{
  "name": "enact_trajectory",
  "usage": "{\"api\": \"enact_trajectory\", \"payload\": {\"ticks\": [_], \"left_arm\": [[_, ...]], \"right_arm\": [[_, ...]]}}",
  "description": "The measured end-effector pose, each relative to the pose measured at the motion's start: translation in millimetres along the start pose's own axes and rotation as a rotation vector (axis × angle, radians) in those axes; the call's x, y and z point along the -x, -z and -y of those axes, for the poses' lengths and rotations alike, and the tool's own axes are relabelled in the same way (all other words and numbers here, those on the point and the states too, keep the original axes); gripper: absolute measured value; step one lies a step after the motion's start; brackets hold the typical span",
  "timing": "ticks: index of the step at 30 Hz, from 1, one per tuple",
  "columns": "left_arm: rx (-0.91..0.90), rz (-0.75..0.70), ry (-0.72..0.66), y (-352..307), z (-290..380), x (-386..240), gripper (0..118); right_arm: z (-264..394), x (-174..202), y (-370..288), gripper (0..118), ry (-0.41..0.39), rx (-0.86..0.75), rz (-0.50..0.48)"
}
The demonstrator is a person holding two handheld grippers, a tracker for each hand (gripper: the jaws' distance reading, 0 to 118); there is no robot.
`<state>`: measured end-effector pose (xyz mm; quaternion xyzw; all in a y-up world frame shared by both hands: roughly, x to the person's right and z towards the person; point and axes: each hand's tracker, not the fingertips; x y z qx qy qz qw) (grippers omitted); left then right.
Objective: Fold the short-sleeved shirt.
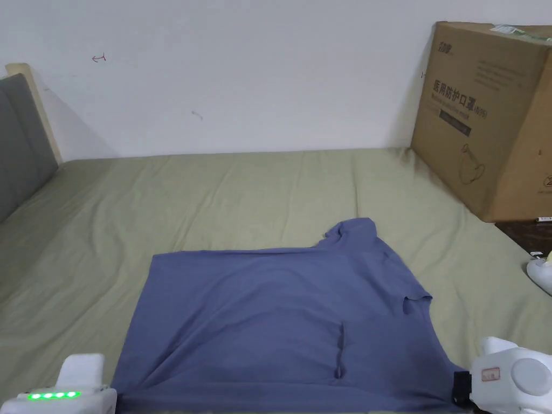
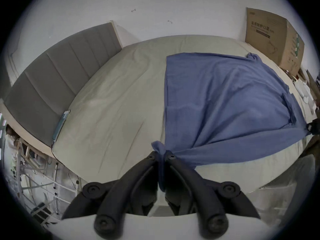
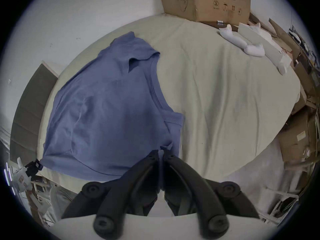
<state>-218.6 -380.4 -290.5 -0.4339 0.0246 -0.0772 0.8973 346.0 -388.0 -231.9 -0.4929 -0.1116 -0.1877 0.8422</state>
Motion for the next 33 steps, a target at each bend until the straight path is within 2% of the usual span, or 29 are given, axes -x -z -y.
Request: {"api": "enact_trajectory", "payload": {"ticks": [1,2,3,4,5,7,8,9,10,11,12,14,16,17,18,19,20,21,22,23,24,28,29,30,31,32,33], "left_arm": [[-0.014,0.019,-0.052,-3.6,-1.7,3.0,25],[-0.036,0.035,-0.085,-7.3,-3.1,7.5,65],[-0.037,0.059,-0.099,-17.0,-4.6,4.2,100],[-0.037,0.07,-0.108,-21.5,-3.9,5.8,118],[-0.079,0.076,-0.12,-30.7,-1.0,7.1,116],[-0.074,0.092,-0.113,-49.0,0.9,8.0,112],[-0.076,0.12,-0.116,-55.1,4.9,9.4,103],[-0.088,0.164,-0.122,-62.4,10.6,10.4,84],[-0.08,0.192,-0.121,-69.2,16.3,11.2,49],[-0.061,0.187,-0.124,-67.9,17.1,8.3,0],[-0.056,0.169,-0.132,-69.5,24.6,5.1,0],[-0.064,0.138,-0.132,-76.9,40.1,7.1,0],[-0.046,0.146,-0.125,-53.8,49.0,18.2,0],[-0.045,0.143,-0.133,-51.4,51.7,21.7,7],[-0.046,0.144,-0.142,-49.0,52.7,25.8,26],[-0.046,0.151,-0.165,-46.9,47.7,25.1,53],[-0.03,0.16,-0.198,-42.9,42.2,30.8,98],[-0.02,0.174,-0.211,-38.6,38.6,34.9,117],[-0.027,0.181,-0.226,-33.2,34.9,38.4,118],[-0.043,0.18,-0.238,-27.4,29.6,38.1,113],[-0.081,0.178,-0.243,-25.8,27.5,39.7,113],[-0.03,0.16,-0.242,-2.3,9.5,33.3,111],[0.006,0.18,-0.244,4.6,8.6,31.3,96],[0.03,0.176,-0.246,8.3,8.8,28.1,63],[0.065,0.187,-0.227,10.5,6.5,22.7,18],[0.08,0.196,-0.208,13.5,8.1,16.7,2],[0.099,0.203,-0.196,16.8,8.9,12.4,2]], "right_arm": [[-2.8,2.7,-2.3,7,-0.01,-0.006,0.009],[-6.8,6.0,-4.9,25,-0.024,-0.016,0.019],[-7.8,8.0,-8.4,50,-0.035,-0.034,0.032],[-8.8,9.7,-11.9,79,-0.053,-0.042,0.035],[-8.2,11.1,-17.2,95,-0.067,-0.053,0.036],[-4.1,21.9,-37.9,94,-0.079,-0.098,0.008],[-1.7,24.8,-45.1,93,-0.089,-0.111,-0.014],[1.8,28.0,-52.5,85,-0.1,-0.142,-0.042],[7.9,34.3,-62.8,61,-0.117,-0.163,-0.052],[13.4,38.6,-67.0,9,-0.132,-0.173,-0.04],[19.8,43.3,-68.1,0,-0.153,-0.182,-0.019],[29.3,48.1,-66.5,0,-0.173,-0.167,-0.037],[38.9,54.2,-63.4,0,-0.183,-0.145,-0.043],[42.6,57.5,-60.9,0,-0.201,-0.136,-0.033],[42.4,56.0,-56.3,0,-0.221,-0.129,-0.024],[44.5,57.6,-53.3,0,-0.225,-0.122,-0.016],[45.4,57.7,-50.1,0,-0.219,-0.107,-0.018],[46.6,57.6,-47.8,0,-0.211,-0.094,-0.024],[44.7,53.3,-44.4,0,-0.195,-0.085,-0.03],[45.7,52.9,-43.1,0,-0.186,-0.078,-0.035],[46.8,53.1,-42.3,0,-0.181,-0.076,-0.034],[47.7,48.9,-38.2,0,-0.184,-0.059,-0.025],[47.9,47.5,-37.5,0,-0.185,-0.055,-0.021],[47.7,45.4,-37.0,0,-0.186,-0.052,-0.017],[48.1,44.0,-37.0,0,-0.186,-0.05,-0.016],[47.8,42.3,-37.2,0,-0.18,-0.046,-0.018],[46.9,40.8,-37.8,0,-0.175,-0.041,-0.021]]}}
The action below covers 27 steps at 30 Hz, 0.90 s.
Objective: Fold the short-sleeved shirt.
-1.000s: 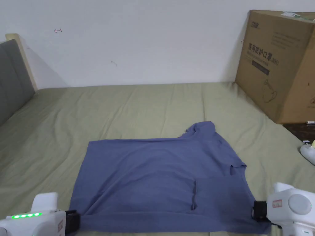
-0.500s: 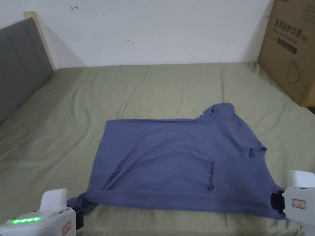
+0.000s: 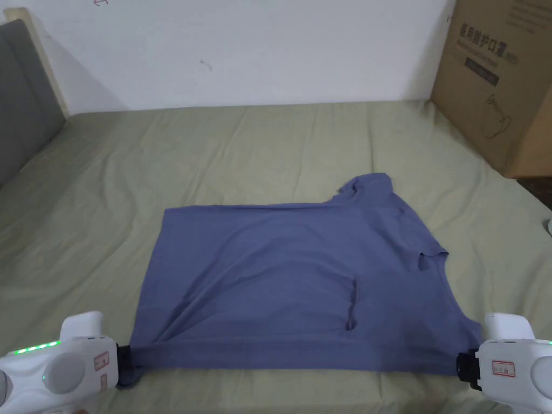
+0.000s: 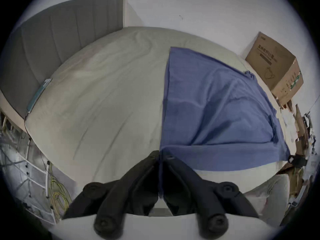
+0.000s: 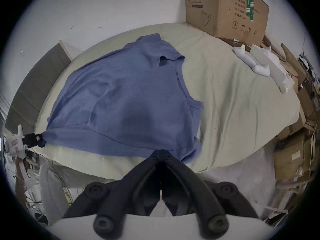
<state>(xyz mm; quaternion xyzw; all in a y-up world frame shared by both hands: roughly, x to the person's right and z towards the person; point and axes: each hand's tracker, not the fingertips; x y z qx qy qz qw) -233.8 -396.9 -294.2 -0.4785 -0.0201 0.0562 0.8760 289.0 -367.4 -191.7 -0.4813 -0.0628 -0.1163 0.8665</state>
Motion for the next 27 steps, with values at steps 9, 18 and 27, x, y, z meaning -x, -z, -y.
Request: {"api": "enact_trajectory", "payload": {"ticks": [9,18,27], "left_arm": [[-0.071,-0.043,0.03,-23.6,-3.6,-7.0,2],[-0.068,-0.068,0.082,-12.9,-6.6,2.8,2],[-0.13,-0.079,0.132,-33.4,-69.8,-27.5,2]], "right_arm": [[-30.4,-34.2,24.6,91,0.049,-0.009,0.017],[-28.9,-39.2,30.2,10,0.103,0.055,-0.019],[-115.0,-33.5,3.0,10,0.153,-0.053,-0.073]]}}
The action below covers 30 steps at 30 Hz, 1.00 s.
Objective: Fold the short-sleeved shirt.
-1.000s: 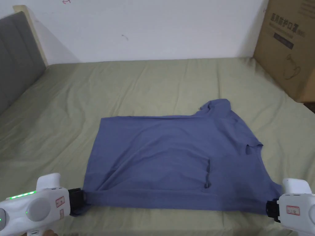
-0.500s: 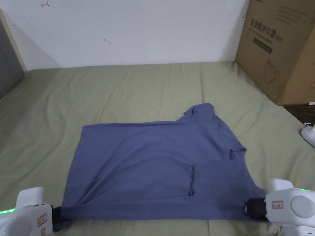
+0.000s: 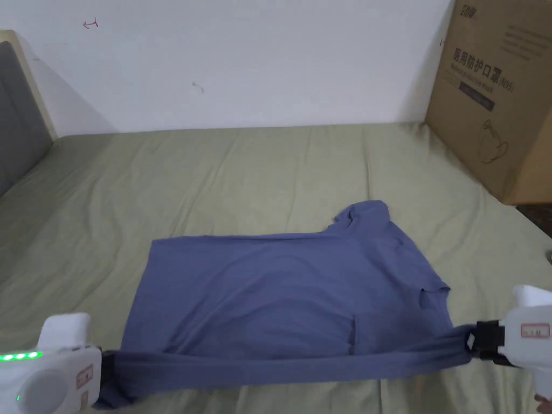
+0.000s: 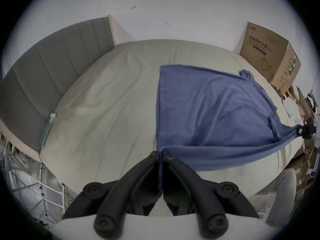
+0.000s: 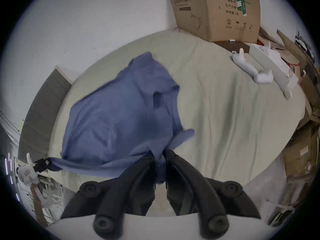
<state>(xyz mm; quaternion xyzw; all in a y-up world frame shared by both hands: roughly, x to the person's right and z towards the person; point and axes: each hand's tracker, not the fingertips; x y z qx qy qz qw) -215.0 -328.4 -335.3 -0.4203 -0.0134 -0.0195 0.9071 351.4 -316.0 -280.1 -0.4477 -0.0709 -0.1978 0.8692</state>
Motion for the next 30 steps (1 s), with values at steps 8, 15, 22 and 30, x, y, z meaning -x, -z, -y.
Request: {"api": "enact_trajectory", "payload": {"ticks": [8,15,22,30], "left_arm": [[0.079,-0.043,0.063,92.1,-75.5,-18.3,38],[0.159,-0.02,-0.009,88.9,-55.8,5.5,106],[0.085,0.026,-0.062,36.8,-12.5,15.3,0],[0.146,0.094,-0.15,60.8,-9.5,16.0,97]], "right_arm": [[-69.2,17.6,97.0,11,0.01,0.078,0.115],[-64.1,9.7,96.8,91,-0.001,0.09,0.128],[-20.9,3.5,40.6,1,-0.041,-0.015,0.117],[20.9,-2.1,41.1,1,-0.059,0.044,0.105]]}}
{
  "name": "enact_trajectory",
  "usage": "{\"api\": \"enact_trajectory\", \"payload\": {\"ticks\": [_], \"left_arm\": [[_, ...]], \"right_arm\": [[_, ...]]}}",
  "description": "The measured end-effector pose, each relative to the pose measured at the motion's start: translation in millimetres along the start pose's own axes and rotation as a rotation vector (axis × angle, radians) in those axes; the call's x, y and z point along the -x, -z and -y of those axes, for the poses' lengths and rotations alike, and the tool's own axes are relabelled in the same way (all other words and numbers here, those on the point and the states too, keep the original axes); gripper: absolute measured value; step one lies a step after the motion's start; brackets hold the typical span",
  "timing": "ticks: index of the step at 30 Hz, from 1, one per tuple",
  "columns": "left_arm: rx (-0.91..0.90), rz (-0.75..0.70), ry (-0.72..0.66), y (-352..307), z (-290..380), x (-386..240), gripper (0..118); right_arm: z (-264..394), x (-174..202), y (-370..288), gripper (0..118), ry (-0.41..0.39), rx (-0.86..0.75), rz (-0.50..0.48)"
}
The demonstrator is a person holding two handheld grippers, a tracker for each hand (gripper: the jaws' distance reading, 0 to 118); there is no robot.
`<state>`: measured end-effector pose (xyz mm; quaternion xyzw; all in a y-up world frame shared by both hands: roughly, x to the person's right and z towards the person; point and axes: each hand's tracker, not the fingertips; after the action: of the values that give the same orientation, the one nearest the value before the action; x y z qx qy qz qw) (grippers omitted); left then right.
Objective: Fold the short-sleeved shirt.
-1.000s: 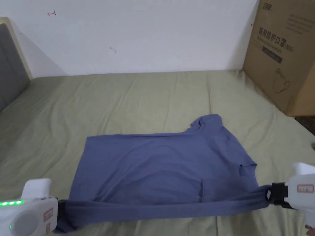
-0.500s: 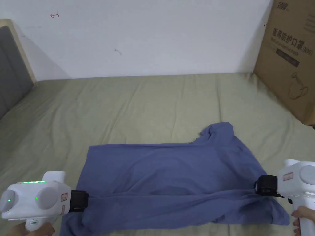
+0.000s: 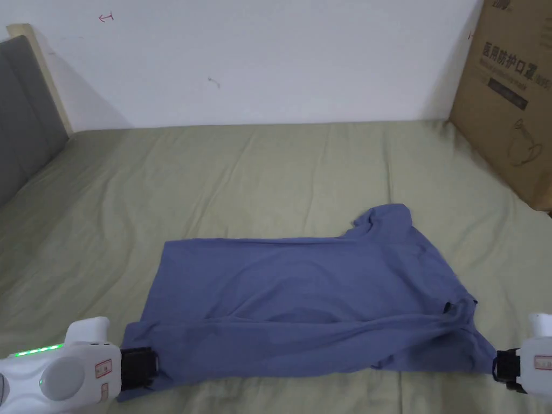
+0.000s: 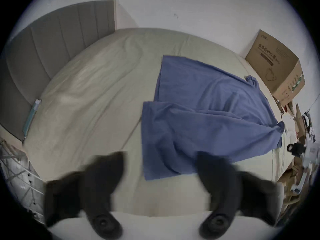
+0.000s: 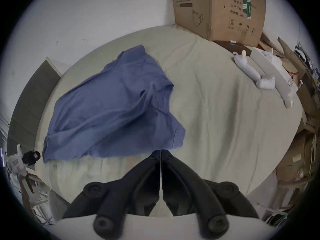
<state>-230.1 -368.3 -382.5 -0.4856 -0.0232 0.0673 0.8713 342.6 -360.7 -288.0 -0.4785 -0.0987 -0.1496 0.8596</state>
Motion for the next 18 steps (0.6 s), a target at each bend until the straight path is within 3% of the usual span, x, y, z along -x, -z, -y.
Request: {"api": "enact_trajectory", "payload": {"ticks": [1,2,3,5,6,7,9,10,11,15,16,18], "left_arm": [[-0.003,0.005,-0.004,11.0,4.6,-1.2,111],[0.007,-0.004,-0.007,18.8,6.2,-2.2,110],[0.07,-0.027,-0.01,29.4,8.1,-2.5,100],[0.159,-0.083,0.032,46.2,17.1,-10.6,57],[0.072,-0.058,0.095,36.7,15.1,-13.3,55],[0.096,-0.074,0.11,32.2,10.1,-13.9,50],[0.079,-0.054,0.101,25.3,5.4,-12.5,17],[0.071,-0.033,0.087,23.1,1.9,-9.1,10],[0.08,-0.004,0.053,21.7,-1.3,-7.4,10],[0.067,-0.021,0.071,17.8,-1.3,-12.5,10],[0.065,-0.025,0.079,17.6,-0.4,-14.6,10],[0.065,-0.034,0.095,16.4,0.6,-17.6,10]], "right_arm": [[4.2,-1.0,1.0,1,0.009,0.004,0.0],[7.9,-2.3,2.0,1,0.022,0.006,-0.008],[10.6,-3.4,3.3,1,0.036,0.018,-0.018],[12.9,-5.5,7.3,1,0.067,0.029,-0.022],[12.9,-6.1,9.4,2,0.083,0.038,-0.025],[10.8,-6.6,12.2,7,0.088,0.043,-0.025],[3.9,-4.4,19.9,57,0.079,0.039,-0.017],[-2.1,-2.5,26.3,83,0.066,0.046,-0.009],[-7.3,-1.2,31.4,94,0.066,0.042,-0.003],[-36.0,-0.4,64.2,92,0.113,0.039,-0.003],[-38.1,1.3,78.1,86,0.079,0.078,0.033],[-33.2,9.9,90.2,77,0.093,0.123,0.117]]}}
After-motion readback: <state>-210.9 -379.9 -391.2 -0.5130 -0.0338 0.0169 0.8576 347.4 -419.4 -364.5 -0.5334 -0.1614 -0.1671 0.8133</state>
